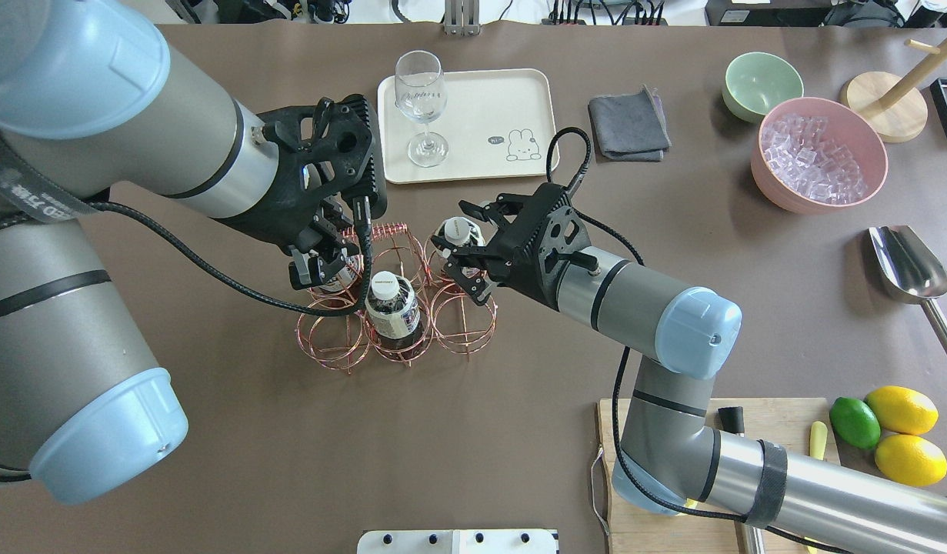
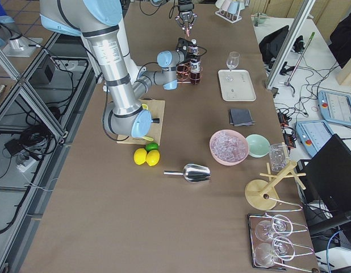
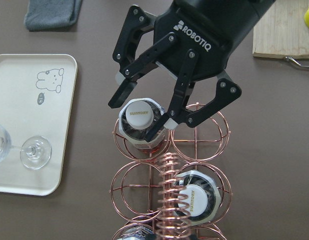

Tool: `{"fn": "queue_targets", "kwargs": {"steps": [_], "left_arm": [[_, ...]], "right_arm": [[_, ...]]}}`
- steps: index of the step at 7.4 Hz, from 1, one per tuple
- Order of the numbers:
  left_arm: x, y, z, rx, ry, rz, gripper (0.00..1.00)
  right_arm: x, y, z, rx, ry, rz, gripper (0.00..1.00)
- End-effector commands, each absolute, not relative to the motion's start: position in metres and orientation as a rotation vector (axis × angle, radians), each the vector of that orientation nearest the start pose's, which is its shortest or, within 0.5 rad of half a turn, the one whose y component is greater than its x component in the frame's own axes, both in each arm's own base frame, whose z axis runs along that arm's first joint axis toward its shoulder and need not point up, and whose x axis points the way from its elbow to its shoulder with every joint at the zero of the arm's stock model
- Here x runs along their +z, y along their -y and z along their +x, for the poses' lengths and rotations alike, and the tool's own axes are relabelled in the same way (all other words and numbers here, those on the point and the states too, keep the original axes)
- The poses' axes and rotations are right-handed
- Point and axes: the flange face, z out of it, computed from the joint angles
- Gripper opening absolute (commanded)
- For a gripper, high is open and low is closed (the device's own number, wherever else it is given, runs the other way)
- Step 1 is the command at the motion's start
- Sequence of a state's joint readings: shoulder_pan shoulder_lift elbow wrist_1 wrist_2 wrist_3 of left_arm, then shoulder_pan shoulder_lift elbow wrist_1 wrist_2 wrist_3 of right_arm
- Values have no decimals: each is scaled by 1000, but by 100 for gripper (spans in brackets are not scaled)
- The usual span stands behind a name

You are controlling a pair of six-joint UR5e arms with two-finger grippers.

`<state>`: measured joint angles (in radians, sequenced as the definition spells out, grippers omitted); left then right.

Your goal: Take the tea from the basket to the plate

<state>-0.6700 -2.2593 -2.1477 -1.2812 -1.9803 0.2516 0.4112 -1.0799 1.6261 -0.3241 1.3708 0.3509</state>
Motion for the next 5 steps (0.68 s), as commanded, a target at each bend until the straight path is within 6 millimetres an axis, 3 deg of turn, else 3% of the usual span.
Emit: {"fn": "queue_targets", "kwargs": {"steps": [1,2,4,5], "left_arm": [[85,396,349,1240,-712,850,0],[85,396,349,1240,-712,850,0],[86,397,349,1240,-712,849,0],[86,397,350,1240,-712,847,0]], "right_arm": [[217,386,-503,-401,1121,1405,60],[217,387,-503,-401,1121,1405,53],[215,387,-501,-392,1131,1408,11],[214,386,-500,-389,1135,1408,0]]}}
